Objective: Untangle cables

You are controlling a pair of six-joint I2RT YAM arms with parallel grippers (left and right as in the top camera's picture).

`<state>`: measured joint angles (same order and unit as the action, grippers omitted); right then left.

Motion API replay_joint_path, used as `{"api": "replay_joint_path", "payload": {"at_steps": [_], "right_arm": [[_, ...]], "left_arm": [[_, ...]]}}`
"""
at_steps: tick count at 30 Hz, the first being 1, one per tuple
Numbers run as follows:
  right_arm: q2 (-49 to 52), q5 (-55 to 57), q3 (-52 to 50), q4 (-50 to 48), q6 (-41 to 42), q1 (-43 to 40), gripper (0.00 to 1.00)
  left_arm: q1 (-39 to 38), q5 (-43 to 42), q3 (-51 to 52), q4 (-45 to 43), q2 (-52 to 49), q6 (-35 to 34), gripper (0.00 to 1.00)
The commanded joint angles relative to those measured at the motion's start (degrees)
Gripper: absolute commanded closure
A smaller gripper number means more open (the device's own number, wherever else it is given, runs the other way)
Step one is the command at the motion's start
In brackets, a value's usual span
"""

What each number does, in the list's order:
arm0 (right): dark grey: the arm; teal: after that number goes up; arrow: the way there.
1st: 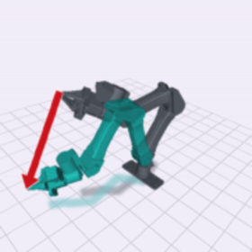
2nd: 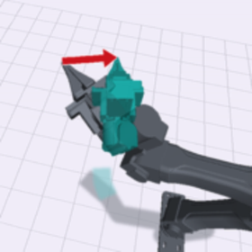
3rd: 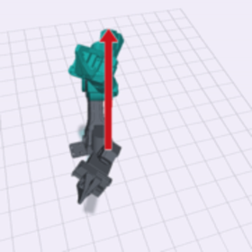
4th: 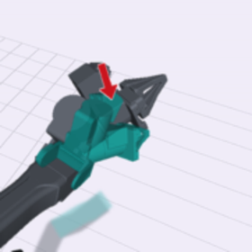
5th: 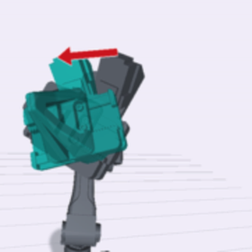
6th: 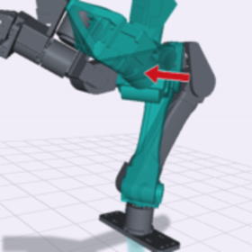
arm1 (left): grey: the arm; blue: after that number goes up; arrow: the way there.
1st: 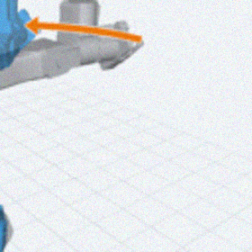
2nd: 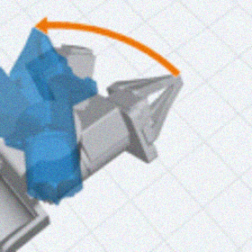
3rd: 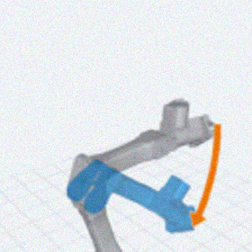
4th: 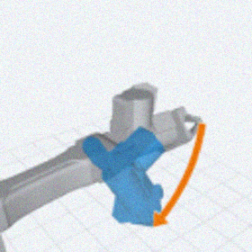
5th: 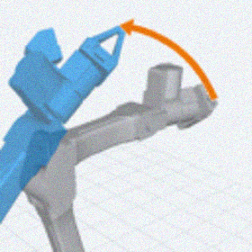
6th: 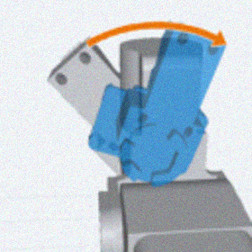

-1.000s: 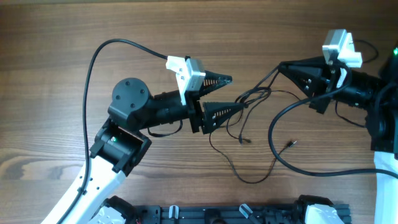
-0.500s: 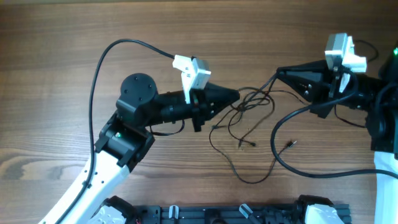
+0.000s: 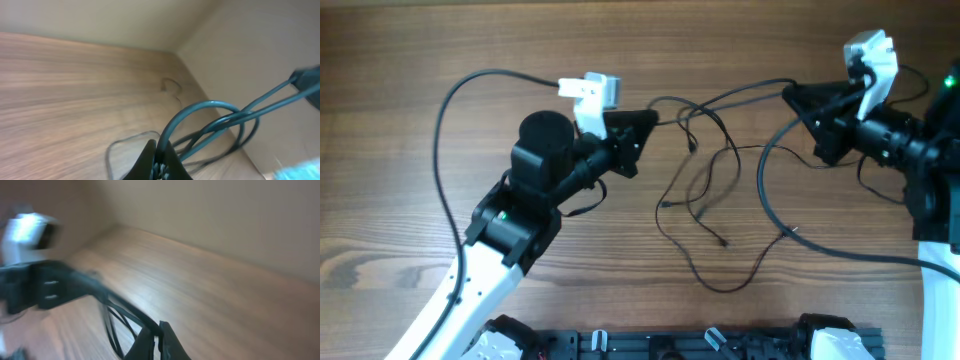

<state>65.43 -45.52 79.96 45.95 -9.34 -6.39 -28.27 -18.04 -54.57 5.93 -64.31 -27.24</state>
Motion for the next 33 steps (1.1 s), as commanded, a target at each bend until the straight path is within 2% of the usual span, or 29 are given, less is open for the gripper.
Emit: {"api": "replay_joint_path", "payload": {"at_steps": [1, 3, 6, 8, 11, 13, 14, 16, 18, 23, 26, 30, 33], "right_arm": [[-0.17, 22.4, 0.35, -1.16, 10.38, -1.2, 0.96], [-0.17, 27.87, 0.35, -0.68, 15.8, -1.2, 0.96], [-0.17, 27.36, 0.35, 0.02, 14.95, -1.2, 0.95], [-0.17, 18.29, 0.35, 1.64, 3.06, -1.2, 0.77], [-0.15, 4.61, 0.33, 5.35, -10.14, -1.18, 0.23], [0.07, 2.69, 0.33, 6.05, -9.9, -1.18, 0.05], [0.48, -0.59, 0.33, 6.27, -9.46, -1.18, 0.01], [1.73, -7.1, 0.33, 6.21, -6.86, -1.18, 0.0], [3.5, -13.22, 0.33, 6.73, -7.13, -1.11, 0.0], [6.38, -17.18, 0.33, 4.98, -7.26, 2.45, 0.0], [6.47, -17.31, 0.31, 3.74, -8.87, 6.1, 0.0], [6.75, -10.29, 0.28, 0.85, -5.35, 8.44, 0.0], [8.55, -9.07, 0.28, -0.63, -4.85, 8.44, 0.0]], "left_arm": [[2.4, 16.48, -0.09, 3.91, 3.91, -2.14, 0.96], [3.5, 18.14, -0.09, 5.57, 5.31, -2.19, 0.96], [3.69, 17.81, -0.09, 5.31, 6.47, -2.19, 0.96], [3.69, 12.63, -0.09, 4.35, 7.06, -1.11, 0.96], [3.69, -1.9, -0.09, -2.03, 7.06, 1.51, 0.96], [3.69, -8.04, -0.09, -7.74, 7.06, 1.46, 0.96], [3.67, -11.56, -0.09, -11.43, 7.06, 1.03, 0.96], [3.63, -16.68, -0.09, -16.74, 7.06, 0.35, 0.96], [3.61, -17.9, -0.09, -20.7, 7.04, -4.26, 0.96], [-0.31, -17.88, -0.09, -22.08, 6.54, -4.76, 0.96], [-2.73, -17.44, -0.09, -23.5, 4.9, -4.81, 0.96], [-8.07, -17.44, -0.09, -29.77, 2.51, -5.44, 0.96], [-12.04, -17.42, -0.09, -33.11, 1.88, -5.42, 0.96]]}}
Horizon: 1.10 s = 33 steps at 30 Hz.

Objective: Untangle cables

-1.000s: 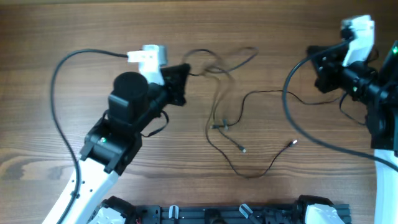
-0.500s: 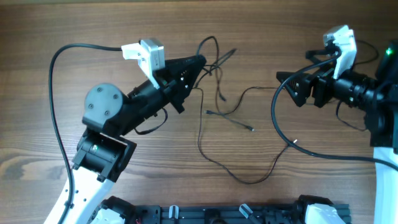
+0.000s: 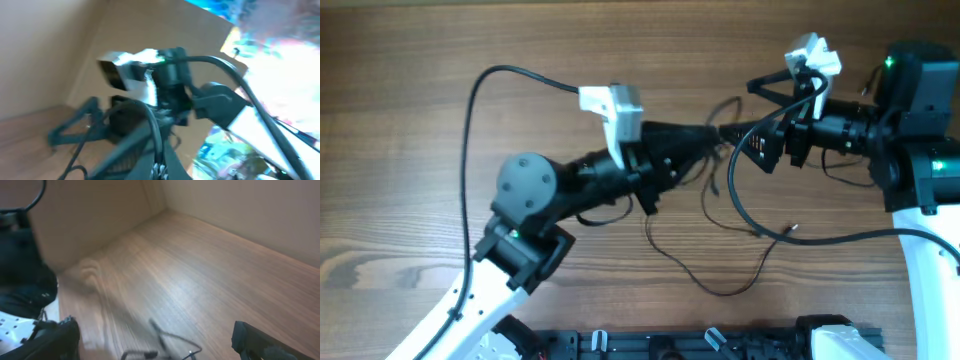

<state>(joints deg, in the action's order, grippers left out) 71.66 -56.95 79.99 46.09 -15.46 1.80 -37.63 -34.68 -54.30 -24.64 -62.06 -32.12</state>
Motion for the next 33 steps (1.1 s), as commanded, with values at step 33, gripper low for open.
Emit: {"api": "replay_joint_path", "payload": {"at_steps": [33], "right_arm": [[9.79, 38.51, 0.26, -0.35, 14.91, -14.25, 0.0]], "left_arm": [[34.93, -1.46, -0.35, 15.17, 24.33, -1.81, 0.96]]}}
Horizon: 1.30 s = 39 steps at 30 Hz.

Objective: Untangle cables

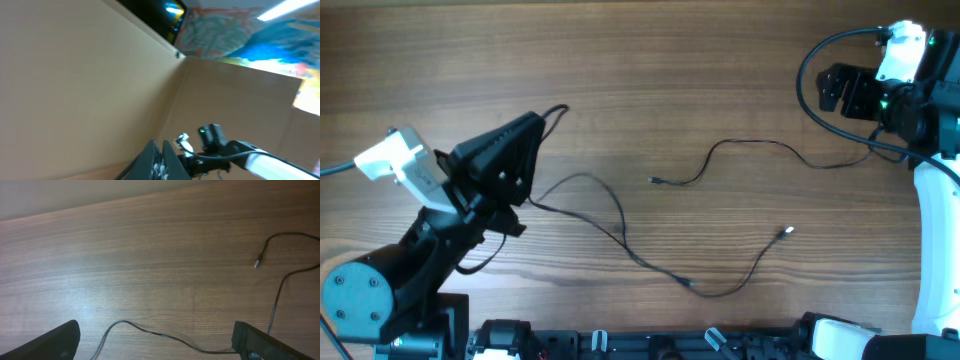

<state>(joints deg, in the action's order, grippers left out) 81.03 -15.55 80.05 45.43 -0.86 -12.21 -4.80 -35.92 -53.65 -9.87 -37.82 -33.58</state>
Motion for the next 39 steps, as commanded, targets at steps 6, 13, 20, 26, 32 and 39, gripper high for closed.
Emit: {"api": "replay_joint_path", "payload": {"at_steps": [6, 13, 20, 26, 32, 39], "right_arm": [[0.42, -18.64, 0.2, 2.64, -10.56, -0.24, 0.0], [0.42, -8.09, 0.2, 3.5, -6.21, -0.24, 0.0], [1.18, -0.7, 0.15, 5.22, -10.4, -0.24, 0.0], [12.17, -1.22, 0.07, 8.5, -23.39, -0.24, 0.0], [22.95, 1.11, 0.07, 10.6, -39.39, -0.24, 0.0], [34.56, 1.03, 0.07, 5.27, -47.84, -0.17, 0.0]], "left_arm": [[2.95, 12.57, -1.01, -1.05, -2.21, -7.67, 0.96], [2.95, 21.97, -1.01, 12.96, -10.29, -7.58, 0.39], [2.93, 21.11, -1.01, 32.22, -18.36, -7.54, 0.14], [-1.44, 18.18, -1.01, 46.16, -20.35, 6.8, 0.07], [-4.11, 18.43, -0.96, 50.9, -23.23, 11.34, 0.0], [-4.11, 18.4, -0.96, 51.25, -28.96, 11.32, 0.0]]}}
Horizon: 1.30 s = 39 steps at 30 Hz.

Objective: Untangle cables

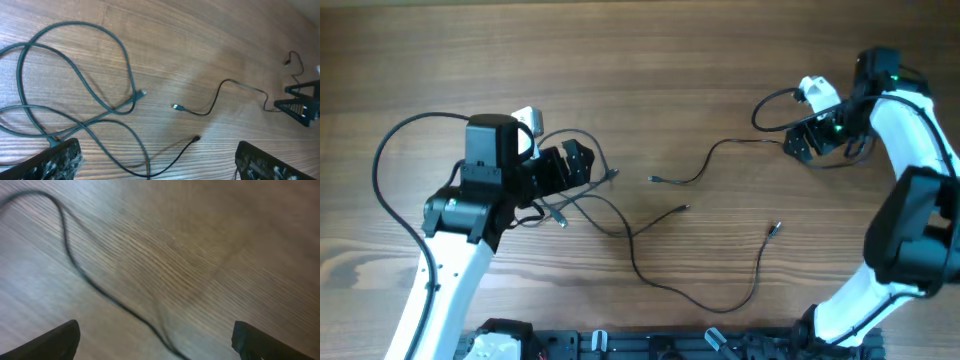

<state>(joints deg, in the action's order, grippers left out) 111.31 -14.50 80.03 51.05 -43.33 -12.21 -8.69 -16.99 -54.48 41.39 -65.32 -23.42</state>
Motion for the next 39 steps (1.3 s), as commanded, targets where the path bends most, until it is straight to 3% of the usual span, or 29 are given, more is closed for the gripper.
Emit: {"api": "replay_joint_path", "payload": {"at_steps": [1, 3, 4, 5, 6, 8, 12, 15, 19, 23, 29, 30, 31, 33, 36, 39], "right_arm": [[5.73, -0.66, 0.09, -0.98, -5.62, -0.2, 0.0], [8.74, -4.24, 0.09, -2.49, -5.79, 0.11, 0.0], [9.92, -4.42, 0.09, -3.78, -5.77, 0.26, 0.11], [10.64, -4.39, 0.09, -4.92, -5.38, 0.37, 0.48], [10.78, -4.37, 0.11, -6.27, -2.62, 0.35, 0.96], [9.79, -4.48, 1.11, -8.07, 5.4, 0.33, 0.96], [3.34, -4.42, 7.85, -3.39, 8.09, 0.35, 0.96], [-7.74, 4.04, 14.95, -4.02, 16.83, 0.33, 0.96], [-22.08, 21.09, 15.98, -15.85, 23.39, 0.26, 0.96], [-32.24, 30.36, 15.98, -29.59, 23.85, -2.73, 0.96], [-31.34, 34.18, 15.98, -32.79, 24.06, -23.1, 0.96], [-31.15, 34.21, 15.98, -33.9, 26.29, -27.89, 0.96], [-31.17, 34.18, 15.98, -35.6, 34.14, -32.2, 0.96], [-31.28, 31.89, 15.98, -36.57, 46.47, -36.35, 0.96], [-29.75, 18.36, 15.98, -36.2, 47.95, -38.01, 0.96], [-25.55, 16.55, 15.98, -30.38, 47.74, -38.01, 0.96]], "left_arm": [[-0.22, -0.52, -0.13, -0.02, -1.73, 1.14, 0.0], [-0.22, -0.52, -0.13, -0.42, -1.84, 1.14, 0.0], [-0.22, -0.52, -0.13, -0.57, -1.84, 1.09, 0.0], [-0.22, -0.52, -0.13, -0.61, -1.84, 0.52, 0.0], [-0.22, -0.57, -0.13, -0.59, -1.84, 0.48, 0.0], [-0.22, -0.59, -0.13, -0.5, -1.84, 0.48, 0.0], [-0.22, -0.55, -0.13, -0.35, -1.84, 0.5, 0.0], [-0.22, -0.52, -0.13, -0.35, -1.84, 0.52, 0.0], [-0.22, -0.52, -0.13, -0.37, -1.84, 0.52, 0.0], [-0.22, -0.52, -0.13, -0.37, -1.84, 0.52, 0.0], [-0.22, -0.52, -0.13, -0.37, -1.84, 0.52, 0.0], [-0.2, -0.5, -0.13, -0.35, -1.84, 0.52, 0.0], [-0.2, -0.52, -0.13, -0.37, -1.84, 0.52, 0.0], [-0.2, -0.52, -0.13, -0.37, -1.84, 0.52, 0.0], [-0.2, -0.52, -0.13, -0.37, -1.84, 0.52, 0.0], [-0.22, -0.52, -0.13, -0.37, -1.84, 0.52, 0.0]]}}
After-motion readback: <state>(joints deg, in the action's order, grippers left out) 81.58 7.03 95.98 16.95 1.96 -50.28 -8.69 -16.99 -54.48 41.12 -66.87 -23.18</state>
